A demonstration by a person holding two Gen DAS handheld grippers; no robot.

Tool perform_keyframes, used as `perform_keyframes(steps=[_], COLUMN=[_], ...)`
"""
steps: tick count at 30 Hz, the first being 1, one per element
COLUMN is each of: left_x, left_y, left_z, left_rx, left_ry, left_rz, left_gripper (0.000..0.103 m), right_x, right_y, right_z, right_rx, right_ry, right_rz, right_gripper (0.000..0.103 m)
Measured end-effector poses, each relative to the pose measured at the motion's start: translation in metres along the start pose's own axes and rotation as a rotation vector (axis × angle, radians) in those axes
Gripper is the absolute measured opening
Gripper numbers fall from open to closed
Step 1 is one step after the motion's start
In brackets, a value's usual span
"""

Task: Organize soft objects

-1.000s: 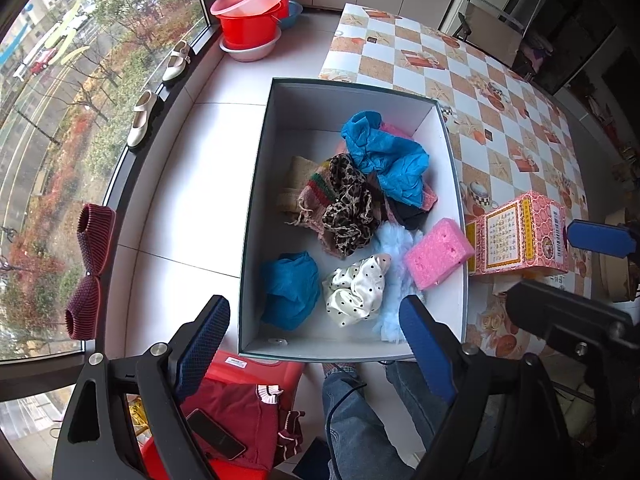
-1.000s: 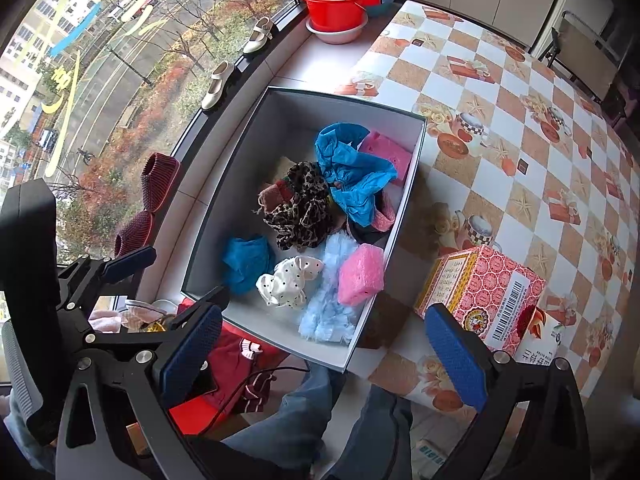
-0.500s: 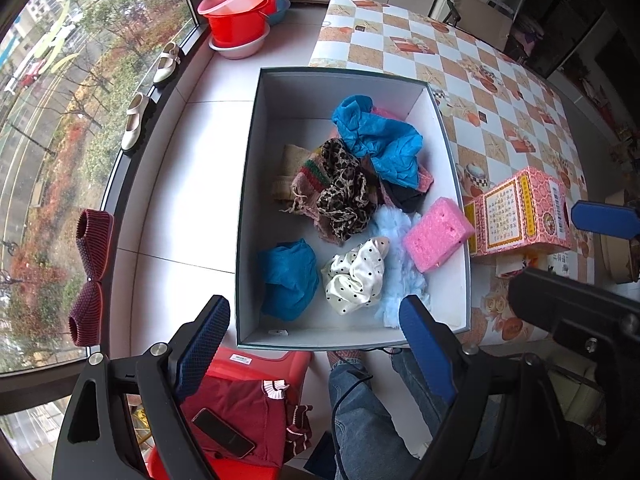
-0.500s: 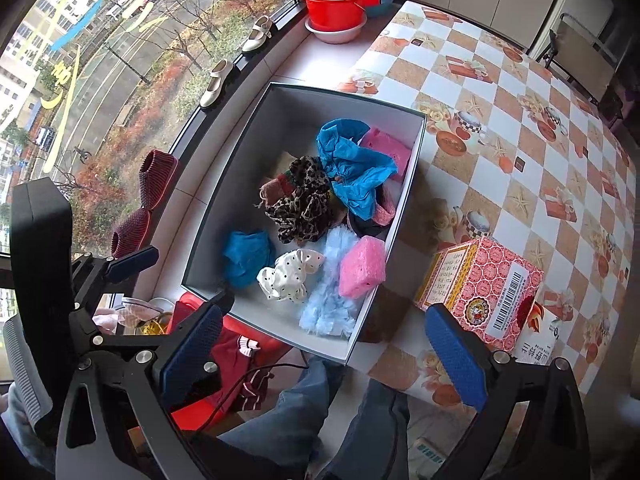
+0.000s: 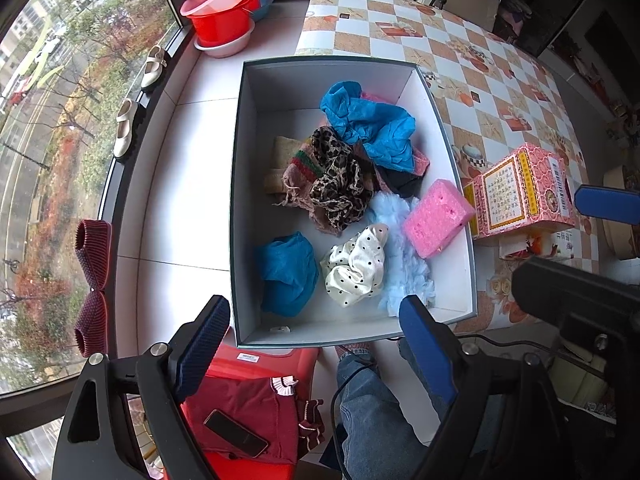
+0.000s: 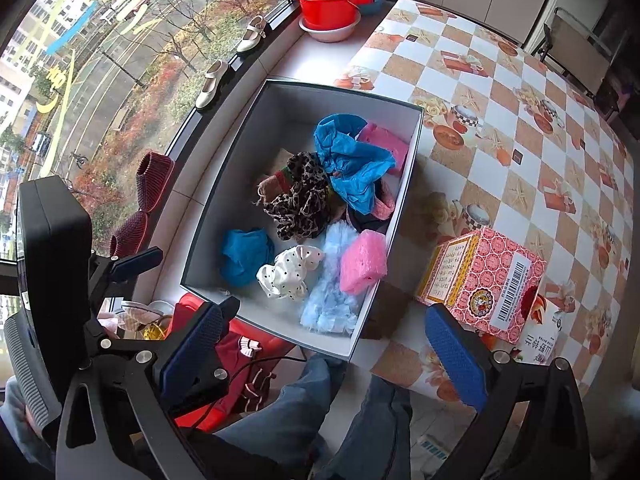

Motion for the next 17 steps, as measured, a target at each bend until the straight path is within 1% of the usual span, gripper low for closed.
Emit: perform_keyframes(steps=[6,12,13,15,17], left_x=[0.0016,-0.0004,-0.0008,-0.0002,0.0008], left_y=[0.0024,0.0006,0.0000,-0.0010,-0.0015], left_z=[0.0016,0.0080,0.0091,0.0079,0.0059], left_rx=[0.001,-0.009,-0.016,-0.030,-0.024], left_ry=[-0.004,-0.021,-0.018,0.016,0.034], left_rz=[0.013,-0.006,-0.014,-0.022,-0.024], left_gripper=[0.089,0.089,0.089,0.089,0.089], right_x=[0.0004,0.0016,0.0019,0.0026,0.0033], right_y=[0.0012,-0.0003,-0.0008,-0.0018,-0.0015], right_z=[0.0011,0.0022,0.0021,0.0034,0.0045], right_rx=[-0.003,-0.056,-0.065,-0.078,-0.083], right_ry=[0.001,0.008,0.010,0.010,0.009], right_rz=[0.005,-0.035,-0.042,-0.057,-0.061], right_gripper=[0.102,0.102,0.102,0.102,0.102])
Point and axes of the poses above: each gripper's, at about its wrist camera, not at the fingertips, and z roughly the way its jaws point, y to its right, x to its top, the point moved 6 cm from there along z, roughly the way its jaws point, and after that the axes turned 7 degrees about -x, right-handed, at the moved point
